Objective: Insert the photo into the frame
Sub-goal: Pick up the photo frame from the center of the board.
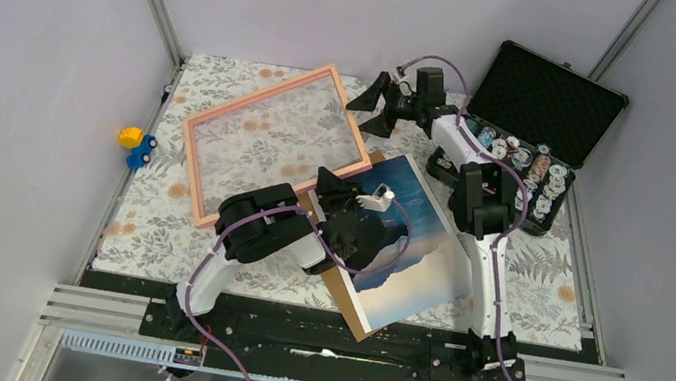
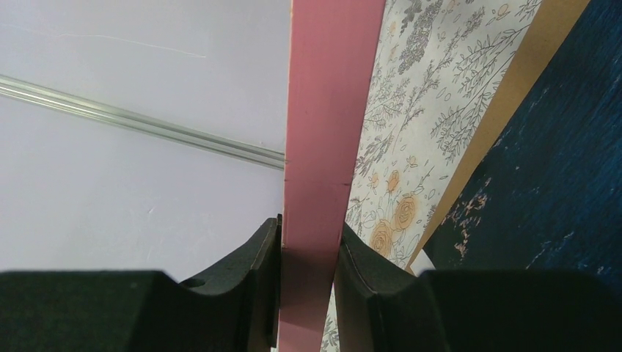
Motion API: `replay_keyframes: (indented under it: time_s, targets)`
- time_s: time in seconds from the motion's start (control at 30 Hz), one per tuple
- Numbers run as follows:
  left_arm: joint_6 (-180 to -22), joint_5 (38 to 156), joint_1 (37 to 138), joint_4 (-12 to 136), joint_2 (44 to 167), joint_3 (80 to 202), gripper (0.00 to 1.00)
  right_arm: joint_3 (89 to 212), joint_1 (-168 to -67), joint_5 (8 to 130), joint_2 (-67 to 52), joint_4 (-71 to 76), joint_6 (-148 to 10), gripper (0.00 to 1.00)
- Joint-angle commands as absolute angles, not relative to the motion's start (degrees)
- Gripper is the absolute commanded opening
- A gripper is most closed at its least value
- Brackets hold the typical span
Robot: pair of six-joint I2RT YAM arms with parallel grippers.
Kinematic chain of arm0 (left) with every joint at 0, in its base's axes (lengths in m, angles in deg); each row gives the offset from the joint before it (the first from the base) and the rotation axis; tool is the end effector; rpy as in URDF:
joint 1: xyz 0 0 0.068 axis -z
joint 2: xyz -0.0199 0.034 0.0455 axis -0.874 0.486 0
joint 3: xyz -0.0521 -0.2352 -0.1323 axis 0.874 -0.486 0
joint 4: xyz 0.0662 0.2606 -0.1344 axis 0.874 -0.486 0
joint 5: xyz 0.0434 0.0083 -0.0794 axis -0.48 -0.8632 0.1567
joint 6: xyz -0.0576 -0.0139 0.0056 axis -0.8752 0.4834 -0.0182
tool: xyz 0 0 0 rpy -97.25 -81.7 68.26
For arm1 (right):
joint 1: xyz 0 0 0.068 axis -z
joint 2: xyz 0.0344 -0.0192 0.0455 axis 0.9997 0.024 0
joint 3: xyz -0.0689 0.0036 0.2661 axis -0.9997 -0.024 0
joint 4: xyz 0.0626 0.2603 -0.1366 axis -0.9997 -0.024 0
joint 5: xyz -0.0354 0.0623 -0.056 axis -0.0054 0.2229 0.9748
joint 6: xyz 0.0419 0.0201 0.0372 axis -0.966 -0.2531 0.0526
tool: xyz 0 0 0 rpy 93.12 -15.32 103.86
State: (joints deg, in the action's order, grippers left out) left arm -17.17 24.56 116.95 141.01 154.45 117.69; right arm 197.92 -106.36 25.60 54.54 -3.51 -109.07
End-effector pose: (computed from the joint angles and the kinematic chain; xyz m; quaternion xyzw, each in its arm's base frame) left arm 0.2514 -0.3027 0.0776 0.3406 0.6035 0.4427 0.5690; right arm 0.5738 0.2190 0.1809 -0.0215 0.8027 0.5609 0.2017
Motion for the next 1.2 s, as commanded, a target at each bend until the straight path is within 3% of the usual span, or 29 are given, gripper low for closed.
replay_keyframes:
  time_s: [0.0,0.2,0.43,0.7,1.17]
  targets:
    - [-20.6,25.2,117.3,151.3,154.0,118.0,0.08,198.3,-107.2,15.3,56.6,9.3,-117.9,0.97]
    - [-20.2,25.8,117.4,151.4,154.6,117.8,0.08,193.0,-109.9,10.7,57.2,23.3,-126.8,0.90]
    - [-20.6,25.7,117.4,151.4,154.9,117.5,0.08,189.5,-110.5,6.8,59.0,49.4,-147.9,0.79]
    - [-20.3,25.5,117.5,151.3,155.1,117.8,0.08,187.7,-110.3,6.9,59.4,57.9,-154.9,0.71]
    - [-20.0,25.0,117.8,151.3,155.6,118.2,0.08,188.0,-107.7,9.7,62.8,68.9,-164.8,0.46]
